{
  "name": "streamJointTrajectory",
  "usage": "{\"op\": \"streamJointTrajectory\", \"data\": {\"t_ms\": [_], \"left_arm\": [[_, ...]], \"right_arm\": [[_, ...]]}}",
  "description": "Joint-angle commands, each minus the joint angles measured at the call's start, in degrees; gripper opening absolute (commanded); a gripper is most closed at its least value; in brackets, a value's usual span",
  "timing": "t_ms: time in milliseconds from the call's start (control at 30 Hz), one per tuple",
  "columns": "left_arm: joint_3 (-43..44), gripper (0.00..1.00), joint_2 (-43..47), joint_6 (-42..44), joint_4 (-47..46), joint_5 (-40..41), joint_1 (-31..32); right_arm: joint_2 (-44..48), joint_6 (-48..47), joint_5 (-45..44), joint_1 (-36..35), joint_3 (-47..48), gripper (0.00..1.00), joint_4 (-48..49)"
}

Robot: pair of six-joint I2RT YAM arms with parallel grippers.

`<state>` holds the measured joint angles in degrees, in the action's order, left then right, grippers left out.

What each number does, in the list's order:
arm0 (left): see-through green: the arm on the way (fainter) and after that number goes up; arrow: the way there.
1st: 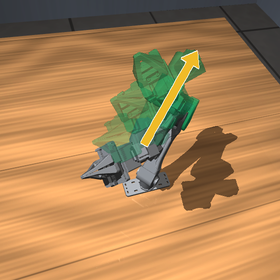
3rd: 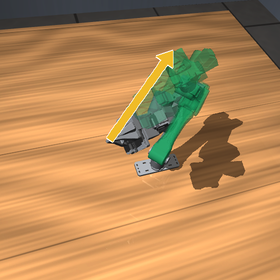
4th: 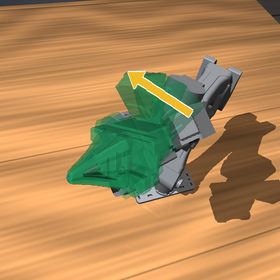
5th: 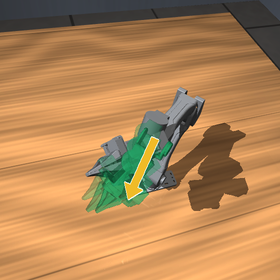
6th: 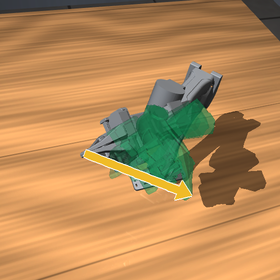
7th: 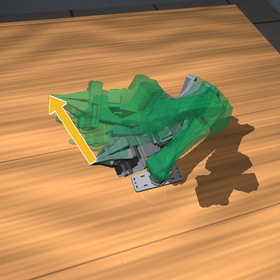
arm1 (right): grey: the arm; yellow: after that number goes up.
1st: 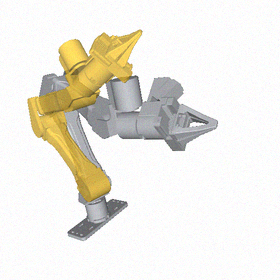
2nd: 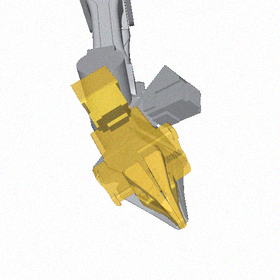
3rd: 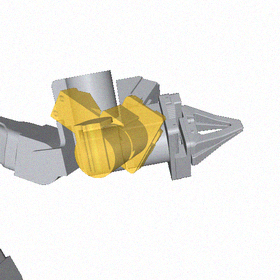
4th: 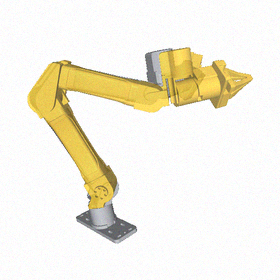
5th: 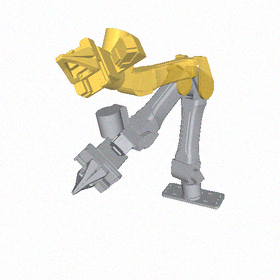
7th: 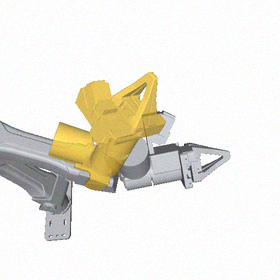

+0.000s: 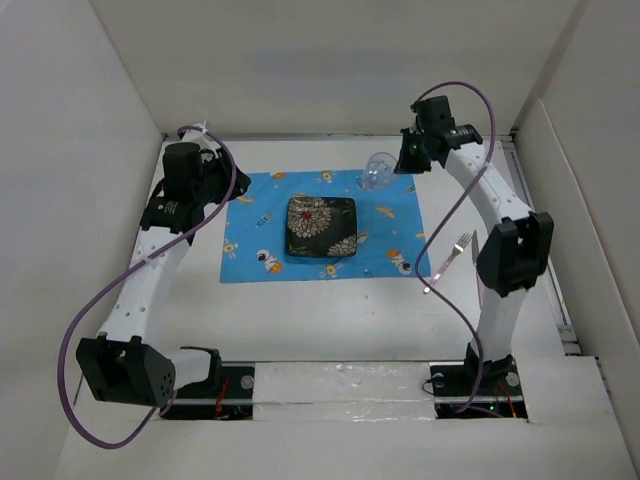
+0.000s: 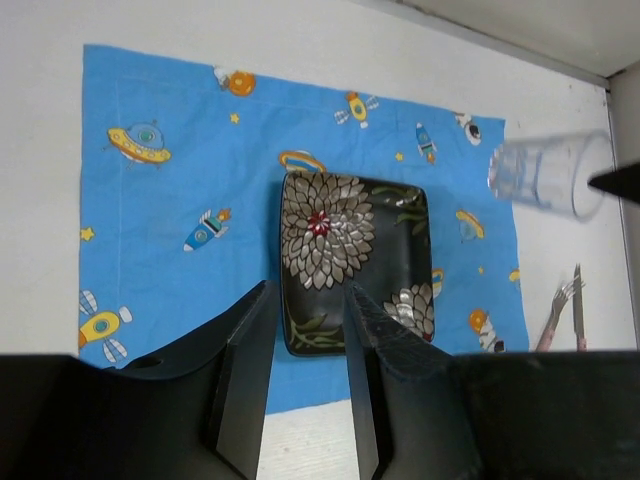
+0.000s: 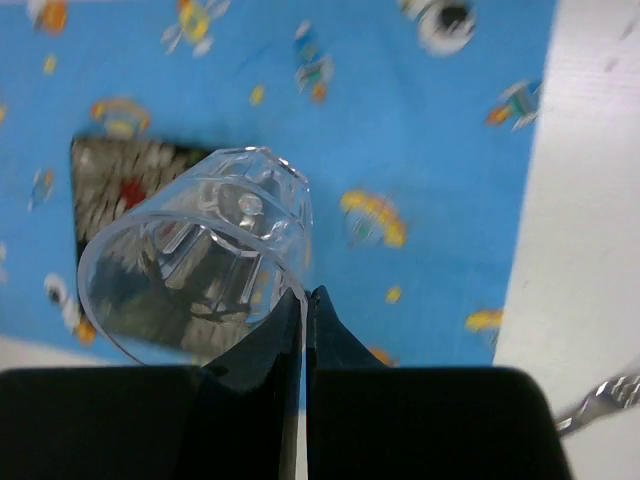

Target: Set the dinner table for one person

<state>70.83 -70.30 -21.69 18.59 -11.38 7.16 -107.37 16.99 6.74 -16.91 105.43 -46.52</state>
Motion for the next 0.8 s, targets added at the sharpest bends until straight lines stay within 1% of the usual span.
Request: {"op": "streamJointTrajectory", "data": {"t_ms": [0, 33, 67, 100, 133, 167, 200, 267, 467, 667, 700, 733, 767], "left_arm": [[-2.4, 0.30, 3.1, 1.0, -1.3, -3.7, 0.7], [-3.7, 0.30, 3.4, 0.8, -1.4, -4.1, 0.8], [-4.5, 0.30, 3.4, 0.6, -1.9, -4.7, 0.8], [-5.2, 0.30, 3.6, 0.3, -2.2, -5.1, 1.4], [-6.0, 0.30, 3.9, 0.2, -2.2, -4.9, 1.4], [-6.2, 0.30, 3.9, 0.2, -2.2, -5.1, 1.4], [-6.5, 0.30, 3.9, 0.3, -2.2, -5.2, 1.4], [-6.2, 0.30, 3.6, 0.9, -1.9, -5.3, 1.4], [-4.6, 0.30, 1.2, 1.0, -1.5, -5.9, 1.4], [-4.2, 0.30, -0.6, 1.0, -1.7, -6.1, 1.4], [-4.1, 0.30, -0.7, 1.0, -1.8, -6.3, 1.4], [-4.0, 0.30, -1.1, 1.0, -1.8, -6.3, 1.4], [-4.0, 0.30, -1.2, 1.0, -1.8, -6.2, 1.4]], "right_arm": [[-7.9, 1.1, -3.7, 3.9, 9.8, 0.00, -1.8], [-9.9, 1.2, -3.7, 4.7, 14.5, 0.00, -2.8], [-11.7, 1.5, -4.2, 5.4, 17.1, 0.00, -3.6], [-16.2, 1.9, -4.6, 6.0, 20.0, 0.00, -5.2], [-18.3, 2.2, -5.1, 6.5, 23.0, 0.00, -7.9], [-20.1, 2.4, -5.8, 7.3, 27.2, 0.00, -8.5], [-23.2, 2.6, -6.0, 7.3, 28.6, 0.00, -9.0], [-25.8, 3.6, -6.2, 8.5, 31.1, 0.00, -9.6], [-28.3, 4.9, -6.5, 10.1, 31.9, 0.00, -10.1], [-28.0, 5.5, -6.4, 10.1, 28.4, 0.00, -8.2], [-28.2, 5.8, -6.4, 9.6, 28.5, 0.01, -8.2], [-28.2, 5.9, -6.1, 9.6, 28.4, 0.07, -8.1], [-28.2, 6.4, -5.7, 9.6, 28.4, 0.17, -7.9]]}}
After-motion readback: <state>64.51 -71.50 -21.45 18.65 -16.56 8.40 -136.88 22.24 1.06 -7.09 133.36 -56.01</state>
